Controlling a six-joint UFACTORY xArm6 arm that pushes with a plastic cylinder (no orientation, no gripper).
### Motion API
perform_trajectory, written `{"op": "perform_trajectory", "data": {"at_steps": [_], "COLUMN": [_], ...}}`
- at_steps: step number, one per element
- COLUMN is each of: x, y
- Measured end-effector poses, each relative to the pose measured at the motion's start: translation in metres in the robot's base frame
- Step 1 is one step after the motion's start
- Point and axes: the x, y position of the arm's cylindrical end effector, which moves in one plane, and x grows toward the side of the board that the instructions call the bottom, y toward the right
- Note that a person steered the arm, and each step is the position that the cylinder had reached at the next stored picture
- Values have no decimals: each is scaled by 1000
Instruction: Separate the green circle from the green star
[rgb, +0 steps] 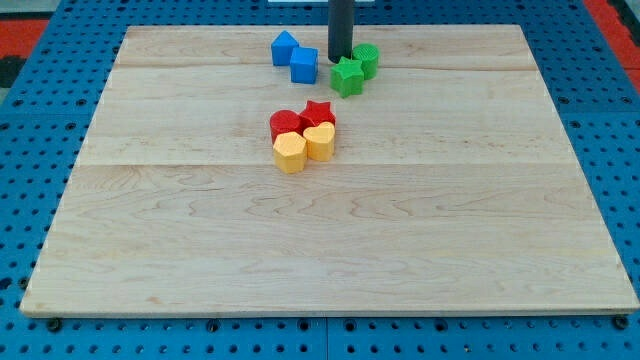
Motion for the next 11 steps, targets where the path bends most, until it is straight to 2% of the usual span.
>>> {"op": "perform_trajectory", "data": {"at_steps": [8, 10, 11], "x": [16, -16, -16], "y": [-6, 63, 62]}}
